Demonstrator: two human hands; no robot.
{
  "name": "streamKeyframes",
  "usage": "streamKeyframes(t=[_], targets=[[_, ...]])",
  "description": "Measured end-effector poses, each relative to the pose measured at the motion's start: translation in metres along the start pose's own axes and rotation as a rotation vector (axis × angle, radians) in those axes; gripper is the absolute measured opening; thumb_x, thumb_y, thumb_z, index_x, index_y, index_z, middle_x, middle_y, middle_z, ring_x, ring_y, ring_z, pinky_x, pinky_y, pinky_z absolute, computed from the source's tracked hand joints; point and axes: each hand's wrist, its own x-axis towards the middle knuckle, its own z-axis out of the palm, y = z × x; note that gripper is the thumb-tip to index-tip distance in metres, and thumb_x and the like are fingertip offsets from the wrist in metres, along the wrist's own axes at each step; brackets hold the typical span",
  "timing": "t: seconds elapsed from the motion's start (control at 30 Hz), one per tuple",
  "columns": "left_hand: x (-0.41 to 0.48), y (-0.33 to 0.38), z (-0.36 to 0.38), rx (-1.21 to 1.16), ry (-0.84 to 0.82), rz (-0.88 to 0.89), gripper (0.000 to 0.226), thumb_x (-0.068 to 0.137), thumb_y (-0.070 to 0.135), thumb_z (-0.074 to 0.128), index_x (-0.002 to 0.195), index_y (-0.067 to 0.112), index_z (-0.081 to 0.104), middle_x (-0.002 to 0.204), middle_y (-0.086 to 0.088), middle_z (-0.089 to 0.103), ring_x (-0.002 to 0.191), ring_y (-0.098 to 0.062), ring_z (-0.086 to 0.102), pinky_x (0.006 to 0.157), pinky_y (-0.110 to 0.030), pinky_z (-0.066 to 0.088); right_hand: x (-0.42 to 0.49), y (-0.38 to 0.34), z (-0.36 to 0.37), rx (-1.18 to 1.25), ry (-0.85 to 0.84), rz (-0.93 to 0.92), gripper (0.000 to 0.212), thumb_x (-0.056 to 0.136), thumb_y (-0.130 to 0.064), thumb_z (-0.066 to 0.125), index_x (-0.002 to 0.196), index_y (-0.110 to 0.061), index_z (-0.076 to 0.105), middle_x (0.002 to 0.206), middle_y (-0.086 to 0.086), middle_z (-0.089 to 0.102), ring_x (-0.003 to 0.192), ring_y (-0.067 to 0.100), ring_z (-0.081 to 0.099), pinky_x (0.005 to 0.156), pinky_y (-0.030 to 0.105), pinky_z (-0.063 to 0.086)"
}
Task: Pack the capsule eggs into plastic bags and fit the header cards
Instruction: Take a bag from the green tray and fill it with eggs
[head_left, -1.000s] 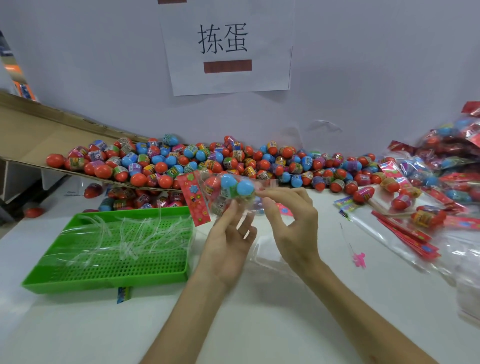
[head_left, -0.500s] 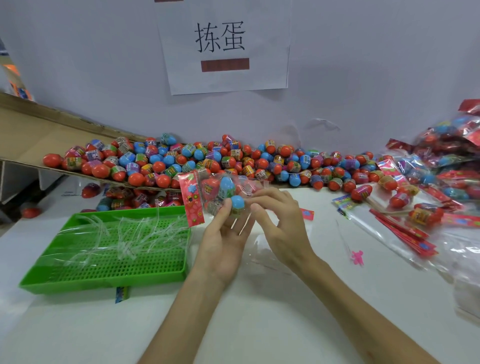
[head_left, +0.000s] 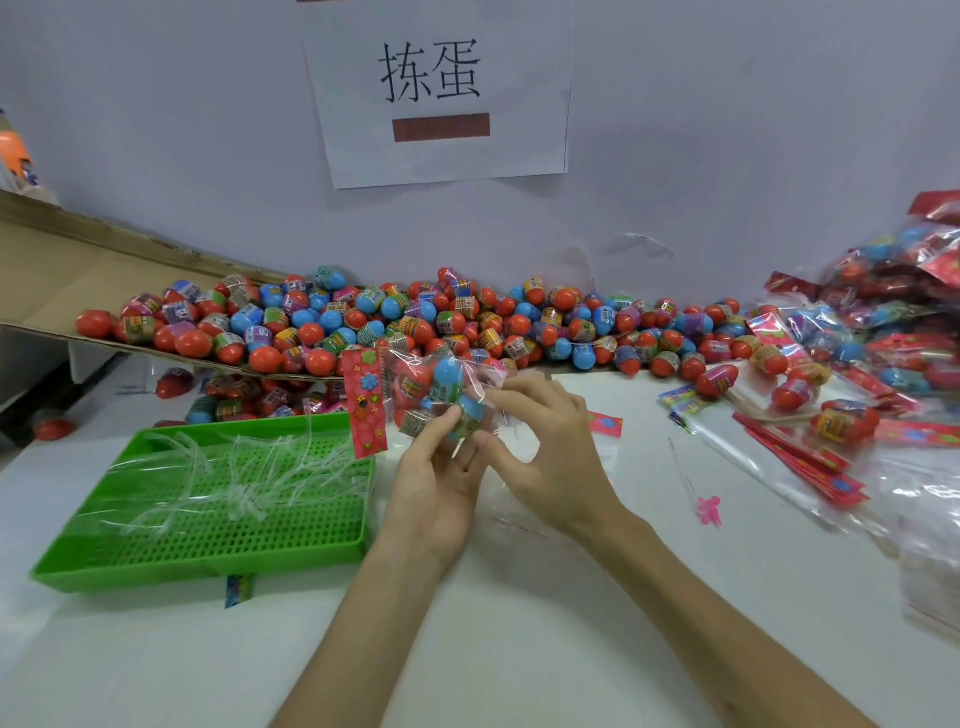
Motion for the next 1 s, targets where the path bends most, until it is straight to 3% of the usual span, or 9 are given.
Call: streamKeyframes(t=[0.2,0.43,0.53,0.63,0.7,0.83,1.0], targets=[[-0.0015,-0.0026,0.001,0.007,-0.06,-0.039,0.017,0.086,0.019,0.072,0.093,0.008,0.083,0.103,-0.01,0.078,0.095,-0.019,0.078,0.078,-0.026,0.063,0.0021,0.0028,-0.001,0.031,0.108,-0.01,0.016,0.082,-0.02,0.082,0.097,-0.021,0.079,0.1,-0.011,0.066,0.101,0.011,0.057,0.089,0.036,0.041],[-0.0029,-0.0013,0.0014,0.044,-0.083,-0.059,0.027,0.091,0.03,0.069,0.099,0.007,0.082,0.112,-0.014,0.076,0.1,-0.02,0.077,0.081,-0.029,0.062,0.0036,0.0013,-0.004,0.05,0.11,0.049,0.007,0.083,-0.022,0.083,0.085,-0.02,0.077,0.092,-0.009,0.064,0.099,0.014,0.056,0.09,0.034,0.038],[-0.003,0.0002,0.0008,0.033,-0.1,-0.076,0.034,0.098,0.035,0.063,0.116,0.007,0.069,0.127,-0.019,0.07,0.118,-0.028,0.07,0.09,-0.035,0.061,0.005,0.0003,-0.007,0.05,0.156,0.076,0.015,0.084,-0.023,0.082,0.076,-0.021,0.07,0.084,-0.016,0.059,0.092,0.01,0.054,0.089,0.033,0.039],[-0.0029,0.0012,0.0011,0.049,-0.091,-0.098,0.036,0.099,0.034,0.06,0.124,0.007,0.062,0.13,-0.019,0.068,0.13,-0.031,0.063,0.094,-0.036,0.06,0.0055,0.0003,-0.0089,0.067,0.16,0.081,0.015,0.085,-0.022,0.081,0.077,-0.02,0.069,0.084,-0.015,0.065,0.093,0.007,0.057,0.091,0.032,0.04],[-0.0023,0.0009,-0.0003,0.088,-0.078,-0.095,0.045,0.102,0.031,0.057,0.136,0.002,0.058,0.122,-0.02,0.072,0.12,-0.027,0.07,0.091,-0.034,0.061,0.0048,0.0004,-0.0093,0.094,0.138,0.059,0.014,0.083,-0.02,0.082,0.079,-0.021,0.069,0.088,-0.016,0.069,0.098,0.006,0.059,0.094,0.03,0.039],[-0.0013,0.001,-0.0029,0.129,-0.094,-0.07,0.042,0.101,0.031,0.057,0.125,-0.003,0.063,0.108,-0.018,0.077,0.11,-0.025,0.074,0.086,-0.032,0.062,0.0042,0.0,-0.0073,0.095,0.11,0.051,0.014,0.081,-0.019,0.082,0.082,-0.025,0.069,0.089,-0.015,0.071,0.096,0.009,0.059,0.094,0.031,0.038],[-0.0008,0.0008,-0.0022,0.091,-0.108,-0.057,0.052,0.097,0.045,0.063,0.131,0.006,0.062,0.126,-0.018,0.071,0.118,-0.028,0.07,0.089,-0.036,0.061,0.0038,0.0017,-0.0068,0.074,0.131,0.071,0.006,0.085,-0.03,0.076,0.088,-0.027,0.072,0.085,-0.018,0.068,0.094,0.005,0.058,0.095,0.027,0.035]])
